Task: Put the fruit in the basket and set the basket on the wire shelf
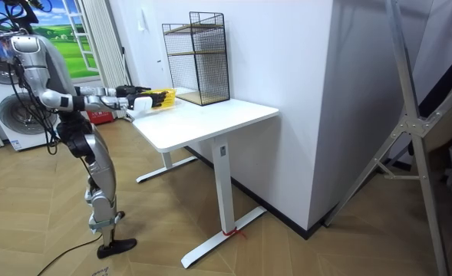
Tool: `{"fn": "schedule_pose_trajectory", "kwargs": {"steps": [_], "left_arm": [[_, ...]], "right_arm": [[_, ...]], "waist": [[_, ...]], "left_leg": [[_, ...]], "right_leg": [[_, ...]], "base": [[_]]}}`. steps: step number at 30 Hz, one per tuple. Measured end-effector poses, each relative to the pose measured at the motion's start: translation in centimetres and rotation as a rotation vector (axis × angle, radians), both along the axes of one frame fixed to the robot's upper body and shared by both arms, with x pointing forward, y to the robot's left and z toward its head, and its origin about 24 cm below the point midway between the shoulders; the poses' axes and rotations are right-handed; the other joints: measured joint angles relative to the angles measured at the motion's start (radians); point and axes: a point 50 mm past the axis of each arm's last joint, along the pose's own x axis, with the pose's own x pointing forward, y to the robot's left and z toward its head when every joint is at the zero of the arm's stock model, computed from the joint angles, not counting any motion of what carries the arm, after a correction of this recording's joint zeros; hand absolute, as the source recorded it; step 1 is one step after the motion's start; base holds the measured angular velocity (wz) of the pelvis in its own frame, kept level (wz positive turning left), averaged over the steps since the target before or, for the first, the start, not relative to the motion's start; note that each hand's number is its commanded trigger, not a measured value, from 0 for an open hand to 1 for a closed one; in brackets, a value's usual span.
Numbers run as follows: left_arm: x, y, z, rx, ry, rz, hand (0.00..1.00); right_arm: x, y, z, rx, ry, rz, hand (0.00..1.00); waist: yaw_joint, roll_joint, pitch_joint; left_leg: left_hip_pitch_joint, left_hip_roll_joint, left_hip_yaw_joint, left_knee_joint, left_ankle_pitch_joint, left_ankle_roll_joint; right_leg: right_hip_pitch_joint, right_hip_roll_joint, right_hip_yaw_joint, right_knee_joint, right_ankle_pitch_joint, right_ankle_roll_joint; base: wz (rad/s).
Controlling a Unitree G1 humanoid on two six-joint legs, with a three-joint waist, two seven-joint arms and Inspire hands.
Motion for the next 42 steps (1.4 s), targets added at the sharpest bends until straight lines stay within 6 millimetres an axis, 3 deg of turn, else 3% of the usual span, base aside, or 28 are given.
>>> {"fn": "schedule_pose_trajectory", "kwargs": {"steps": [13,38,42], "left_arm": [[2.4,-1.0,1.7,-0.002,-0.076,-0.076,0.0],[3.2,-0.9,2.5,0.03,-0.109,-0.092,0.0],[3.3,-0.9,2.5,0.04,-0.111,-0.1,0.0]], "right_arm": [[1.3,0.8,0.5,-0.038,-0.039,0.078,0.0],[2.4,0.9,1.4,-0.162,-0.09,0.122,0.0],[3.1,0.8,1.8,-0.237,-0.105,0.134,0.0]], "waist": [[-0.014,-0.006,0.0013],[-0.039,-0.005,0.0041],[-0.035,-0.013,0.0091]], "left_leg": [[-0.015,0.002,0.013,0.001,0.0,0.0],[-0.018,0.003,0.018,-0.001,0.0,0.0],[-0.006,0.003,0.037,-0.007,0.0,0.0]], "right_leg": [[-0.027,0.0,0.014,0.015,0.001,-0.001],[-0.036,0.002,0.022,0.018,0.002,-0.003],[-0.035,0.004,0.039,0.018,0.002,-0.003]], "base": [[-0.03],[-0.01],[-0.12]]}}
